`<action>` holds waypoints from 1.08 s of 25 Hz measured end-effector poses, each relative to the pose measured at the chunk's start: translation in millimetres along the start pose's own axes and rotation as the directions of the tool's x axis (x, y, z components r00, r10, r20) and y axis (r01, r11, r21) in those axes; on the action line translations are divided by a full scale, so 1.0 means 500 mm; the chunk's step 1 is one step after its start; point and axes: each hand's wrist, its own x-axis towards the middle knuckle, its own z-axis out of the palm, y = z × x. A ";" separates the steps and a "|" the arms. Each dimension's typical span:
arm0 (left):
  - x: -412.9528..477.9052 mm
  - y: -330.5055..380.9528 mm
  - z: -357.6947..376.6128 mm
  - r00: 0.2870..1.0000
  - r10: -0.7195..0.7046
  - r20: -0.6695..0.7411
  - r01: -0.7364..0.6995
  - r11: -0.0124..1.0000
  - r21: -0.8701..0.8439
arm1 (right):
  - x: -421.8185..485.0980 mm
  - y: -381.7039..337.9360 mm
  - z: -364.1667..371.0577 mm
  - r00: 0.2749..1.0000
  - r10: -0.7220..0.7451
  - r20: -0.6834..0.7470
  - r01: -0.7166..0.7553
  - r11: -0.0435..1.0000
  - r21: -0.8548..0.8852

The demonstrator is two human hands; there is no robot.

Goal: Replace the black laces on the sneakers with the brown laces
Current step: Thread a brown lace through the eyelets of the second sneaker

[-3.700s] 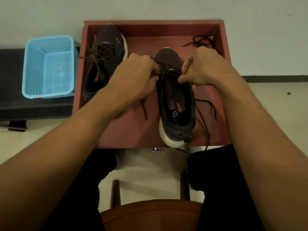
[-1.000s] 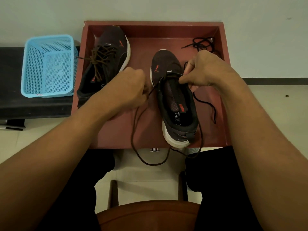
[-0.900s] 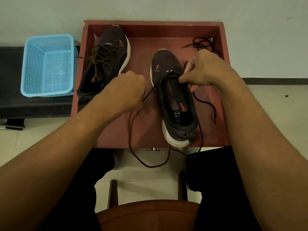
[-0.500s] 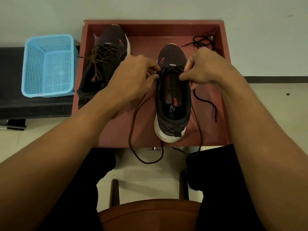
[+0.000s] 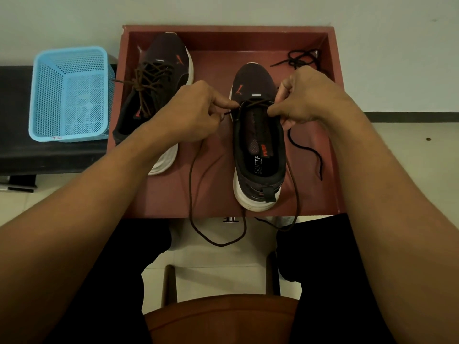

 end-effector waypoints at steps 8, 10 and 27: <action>-0.012 0.008 -0.005 1.000 0.022 -0.014 -0.022 1.000 0.008 | 0.003 0.001 0.001 1.000 -0.021 -0.019 0.020 0.999 -0.026; -0.012 0.004 -0.001 0.997 0.043 -0.063 -0.041 0.999 0.022 | 0.002 0.002 0.001 1.000 -0.014 -0.016 0.014 1.000 -0.021; -0.010 -0.003 -0.001 0.993 -0.019 -0.120 0.010 0.997 -0.075 | 0.028 0.029 -0.008 1.000 -0.006 -0.010 0.007 0.996 0.088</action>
